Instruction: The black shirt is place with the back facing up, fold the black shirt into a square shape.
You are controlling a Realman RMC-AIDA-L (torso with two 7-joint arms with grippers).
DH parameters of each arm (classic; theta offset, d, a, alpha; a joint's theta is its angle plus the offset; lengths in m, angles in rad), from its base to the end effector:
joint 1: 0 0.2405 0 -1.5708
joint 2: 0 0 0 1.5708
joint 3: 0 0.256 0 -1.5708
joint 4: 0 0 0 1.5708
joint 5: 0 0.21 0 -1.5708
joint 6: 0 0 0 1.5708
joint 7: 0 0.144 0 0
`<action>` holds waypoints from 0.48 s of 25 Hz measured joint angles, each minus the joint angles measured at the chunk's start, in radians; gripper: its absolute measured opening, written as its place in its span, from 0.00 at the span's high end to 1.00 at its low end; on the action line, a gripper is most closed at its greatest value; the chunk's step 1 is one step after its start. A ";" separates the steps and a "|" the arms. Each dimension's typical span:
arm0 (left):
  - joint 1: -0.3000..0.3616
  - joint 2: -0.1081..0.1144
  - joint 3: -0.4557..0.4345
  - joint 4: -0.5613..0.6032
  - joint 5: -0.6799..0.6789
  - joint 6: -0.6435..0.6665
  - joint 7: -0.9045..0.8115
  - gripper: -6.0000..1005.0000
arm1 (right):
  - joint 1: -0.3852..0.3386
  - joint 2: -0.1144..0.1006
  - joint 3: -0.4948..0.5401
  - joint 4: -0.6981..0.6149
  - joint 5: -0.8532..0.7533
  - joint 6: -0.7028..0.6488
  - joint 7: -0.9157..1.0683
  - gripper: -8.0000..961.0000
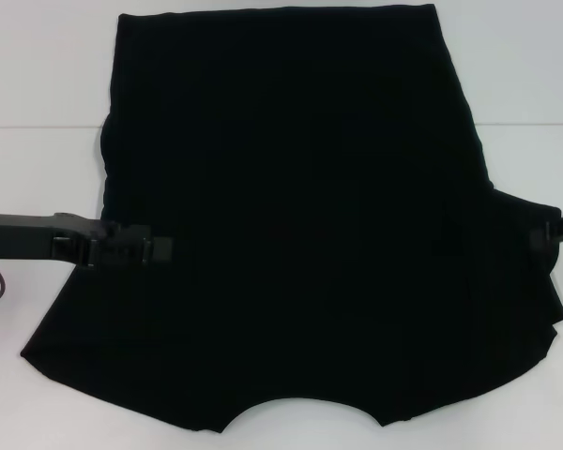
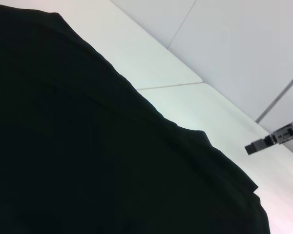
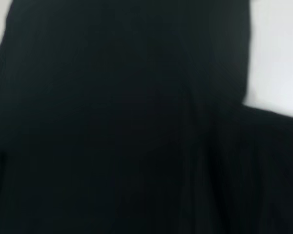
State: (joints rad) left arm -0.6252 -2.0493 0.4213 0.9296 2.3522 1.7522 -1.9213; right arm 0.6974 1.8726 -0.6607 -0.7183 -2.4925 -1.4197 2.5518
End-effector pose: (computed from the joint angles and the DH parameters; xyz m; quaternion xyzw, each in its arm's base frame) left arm -0.2609 0.3457 0.0698 -0.8957 -0.3921 -0.1720 0.1197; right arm 0.2996 0.3934 0.0905 -0.7406 0.6376 0.0539 0.2049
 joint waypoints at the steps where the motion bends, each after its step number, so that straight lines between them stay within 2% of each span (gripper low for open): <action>1: -0.001 0.000 0.000 0.000 0.000 -0.001 0.000 0.43 | 0.000 0.000 0.000 0.000 -0.008 0.000 0.002 0.17; 4: -0.003 0.000 -0.001 0.000 -0.001 -0.005 0.000 0.43 | 0.000 0.000 0.000 0.002 -0.021 -0.001 0.004 0.17; 6: -0.003 -0.002 -0.001 0.000 -0.001 -0.006 0.000 0.43 | 0.000 0.002 0.000 0.004 -0.032 -0.001 0.005 0.33; 12: -0.004 -0.006 -0.001 0.000 -0.003 -0.022 0.000 0.43 | -0.001 0.010 -0.009 0.017 -0.077 0.019 0.017 0.44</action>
State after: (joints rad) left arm -0.6289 -2.0550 0.4203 0.9295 2.3495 1.7301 -1.9212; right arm 0.6967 1.8826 -0.6696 -0.7009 -2.5698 -1.4007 2.5688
